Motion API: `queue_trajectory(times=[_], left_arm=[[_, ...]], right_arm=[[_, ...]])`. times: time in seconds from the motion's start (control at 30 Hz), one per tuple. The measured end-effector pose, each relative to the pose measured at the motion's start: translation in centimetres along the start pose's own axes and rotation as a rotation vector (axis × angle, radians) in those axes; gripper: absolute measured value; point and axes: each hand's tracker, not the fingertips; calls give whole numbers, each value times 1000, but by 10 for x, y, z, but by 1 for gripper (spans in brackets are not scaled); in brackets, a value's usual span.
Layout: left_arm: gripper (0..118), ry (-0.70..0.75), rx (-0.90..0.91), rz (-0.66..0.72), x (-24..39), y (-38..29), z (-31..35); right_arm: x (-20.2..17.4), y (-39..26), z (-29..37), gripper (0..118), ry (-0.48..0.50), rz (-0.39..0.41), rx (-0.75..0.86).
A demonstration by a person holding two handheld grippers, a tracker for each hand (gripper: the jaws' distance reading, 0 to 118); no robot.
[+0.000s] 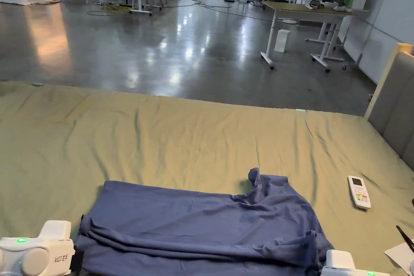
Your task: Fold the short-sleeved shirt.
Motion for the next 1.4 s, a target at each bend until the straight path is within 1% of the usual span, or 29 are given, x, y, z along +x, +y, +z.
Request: queue_trajectory(times=[0.17, 0.2, 0.27, 0.37, 0.47, 0.53, 0.73, 0.83, 0.97, 1.07, 1.1, 1.13, 1.17, 1.2, 1.23, 1.27, 1.3, 1.33, 1.4], left_arm=[[7, -26, 74, 22, -4, 14, 30], [7, -25, 81, 28, -6, 15, 35], [7, -26, 94, 38, -10, 16, 47], [7, -36, 97, 52, -18, 5, 66], [7, -45, 60, 56, -20, -21, 81], [7, -43, 30, 57, -25, -39, 82], [7, -40, -70, 65, -30, -104, 87], [7, -25, -107, 75, -39, -126, 66], [7, 16, -158, 25, -36, -143, 47], [7, 38, -150, 7, -31, -148, 38], [7, 45, -146, 3, -30, -148, 39], [8, 50, -142, -5, -29, -146, 40], [14, 56, -140, -12, -26, -145, 43], [23, 63, -138, -21, -24, -142, 46], [37, 76, -132, -29, -22, -139, 49], [55, 93, -107, -38, -19, -136, 53], [66, 88, -77, -40, -13, -130, 62], [70, 68, -28, -35, -9, -124, 69], [70, 24, 103, -30, 3, -112, 84]], right_arm=[[10, 28, 38, 5, 26, 19, 43], [12, 29, 47, 5, 31, 10, 65], [10, 30, 66, 5, 20, 11, 65], [15, 21, 82, 5, 12, 26, 68], [15, -2, 98, 5, 50, -7, 39], [14, -21, 104, 5, 58, -3, 23], [7, -88, 100, 5, 43, -9, -62], [2, -117, 91, 5, 21, 3, -102], [-5, -140, 68, 5, -7, 13, -128], [-10, -144, 60, 7, -30, 30, -110], [-12, -143, 61, 11, -38, 28, -88], [-14, -141, 63, 21, -45, 32, -82], [-17, -138, 67, 46, -67, 33, -73], [-22, -135, 76, 66, -96, 35, -48], [-25, -131, 83, 81, -108, 39, -16], [-29, -126, 92, 86, -117, 45, 31], [-35, -119, 102, 86, -137, 62, 89], [-38, -114, 108, 86, -146, 81, 145], [-51, -99, 124, 86, -142, 108, 273]])
